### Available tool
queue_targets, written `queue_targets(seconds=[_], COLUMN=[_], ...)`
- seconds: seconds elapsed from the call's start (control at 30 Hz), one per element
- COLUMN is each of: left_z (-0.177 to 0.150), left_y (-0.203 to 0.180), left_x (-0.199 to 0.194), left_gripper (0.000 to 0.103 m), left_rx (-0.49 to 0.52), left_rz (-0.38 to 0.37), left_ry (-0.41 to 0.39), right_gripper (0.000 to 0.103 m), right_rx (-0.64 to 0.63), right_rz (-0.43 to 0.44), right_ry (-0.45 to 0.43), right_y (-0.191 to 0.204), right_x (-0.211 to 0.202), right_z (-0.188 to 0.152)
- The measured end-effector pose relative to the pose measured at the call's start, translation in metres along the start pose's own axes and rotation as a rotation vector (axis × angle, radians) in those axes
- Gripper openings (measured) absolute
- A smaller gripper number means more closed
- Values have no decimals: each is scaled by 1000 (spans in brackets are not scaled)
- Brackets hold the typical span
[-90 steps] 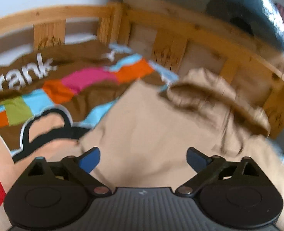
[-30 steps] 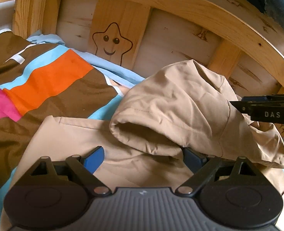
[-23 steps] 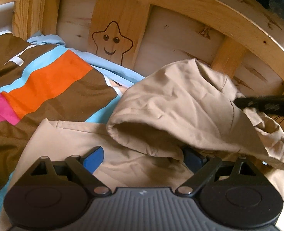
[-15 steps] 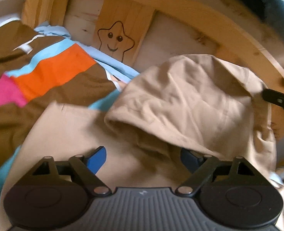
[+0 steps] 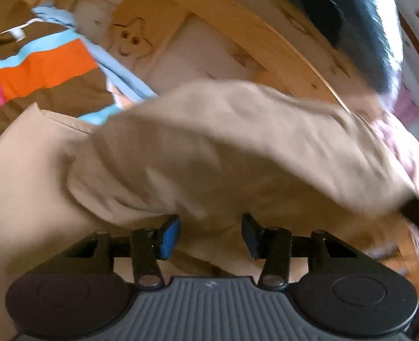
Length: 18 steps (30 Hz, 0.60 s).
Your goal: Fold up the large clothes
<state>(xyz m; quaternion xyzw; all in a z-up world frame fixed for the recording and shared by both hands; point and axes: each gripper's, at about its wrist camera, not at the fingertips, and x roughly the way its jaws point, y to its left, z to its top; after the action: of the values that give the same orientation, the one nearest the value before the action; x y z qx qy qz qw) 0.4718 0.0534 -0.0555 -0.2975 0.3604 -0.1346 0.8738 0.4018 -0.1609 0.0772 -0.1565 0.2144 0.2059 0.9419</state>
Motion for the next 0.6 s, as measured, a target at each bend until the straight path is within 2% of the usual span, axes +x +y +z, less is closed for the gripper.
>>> queue_targets(seconds=[0.07, 0.17, 0.2, 0.3, 0.43, 0.5, 0.57, 0.6], left_z=[-3, -14, -19, -41, -57, -59, -57, -55], left_y=[5, 16, 21, 44, 78, 91, 99, 101], left_x=[-1, -12, -19, -48, -93, -114, -132, -139], left_gripper=[52, 53, 53, 62, 63, 68, 72, 74], left_rx=[-9, 34, 59, 106, 94, 59, 45, 39], left_rz=[30, 51, 59, 75, 59, 39, 13, -2], left_ry=[-29, -22, -12, 42, 91, 95, 82, 71], right_gripper=[0, 0, 0, 0, 1, 10, 25, 29], right_rx=[34, 89, 99, 104, 29, 13, 50, 62], right_rz=[-1, 13, 19, 47, 109, 127, 179, 200], right_ry=[-4, 7, 12, 35, 97, 152, 193, 211], right_y=[7, 20, 25, 50, 91, 102, 99, 95], right_x=[-15, -34, -40, -59, -74, -79, -93, -104], right_z=[-9, -32, -42, -72, -115, -132, -144, -148])
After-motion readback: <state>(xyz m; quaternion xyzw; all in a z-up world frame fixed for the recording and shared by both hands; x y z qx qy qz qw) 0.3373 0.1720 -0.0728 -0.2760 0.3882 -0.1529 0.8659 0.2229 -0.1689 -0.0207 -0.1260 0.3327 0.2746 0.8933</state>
